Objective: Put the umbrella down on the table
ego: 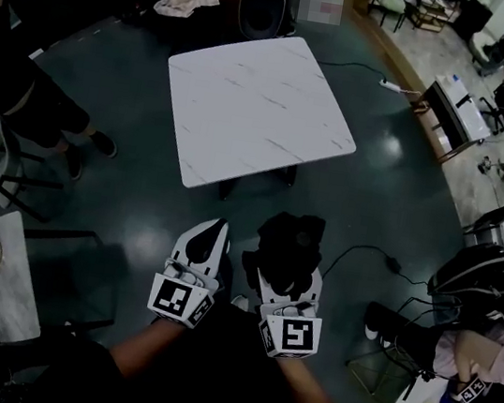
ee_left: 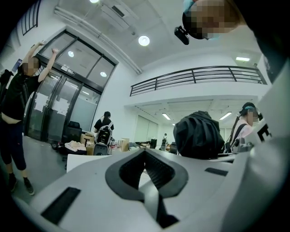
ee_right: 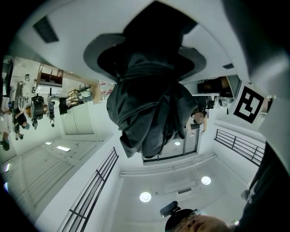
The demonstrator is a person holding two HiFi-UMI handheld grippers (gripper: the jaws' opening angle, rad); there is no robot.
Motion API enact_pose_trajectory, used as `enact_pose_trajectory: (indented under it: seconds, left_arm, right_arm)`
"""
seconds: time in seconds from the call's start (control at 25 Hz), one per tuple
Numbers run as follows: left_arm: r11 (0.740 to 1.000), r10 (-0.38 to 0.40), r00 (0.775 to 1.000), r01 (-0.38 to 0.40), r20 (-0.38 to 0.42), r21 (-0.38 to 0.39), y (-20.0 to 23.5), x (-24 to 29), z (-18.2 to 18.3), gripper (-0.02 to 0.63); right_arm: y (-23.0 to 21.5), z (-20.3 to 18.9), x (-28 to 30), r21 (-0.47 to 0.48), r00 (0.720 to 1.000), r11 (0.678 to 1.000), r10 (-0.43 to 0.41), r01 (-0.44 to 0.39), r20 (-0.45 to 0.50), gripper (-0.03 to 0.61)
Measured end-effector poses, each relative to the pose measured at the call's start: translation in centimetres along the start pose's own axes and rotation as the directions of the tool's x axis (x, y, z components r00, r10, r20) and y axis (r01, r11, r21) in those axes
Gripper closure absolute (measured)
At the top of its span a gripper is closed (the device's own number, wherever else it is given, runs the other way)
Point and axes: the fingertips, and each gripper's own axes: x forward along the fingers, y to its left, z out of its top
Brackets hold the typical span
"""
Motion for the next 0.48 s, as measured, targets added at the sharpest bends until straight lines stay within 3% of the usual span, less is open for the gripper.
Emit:
enact_pose_trajectory:
  seconds: [0.48]
  left_arm:
    - [0.998,-0.061,0.998,0.061,-0.019,-0.001,3.1,7.7,0.4,0.606]
  right_arm:
    - [-3.0,1.0,8.0,0.005,1.0,1.0,-0.027,0.027,-0.013,0.267]
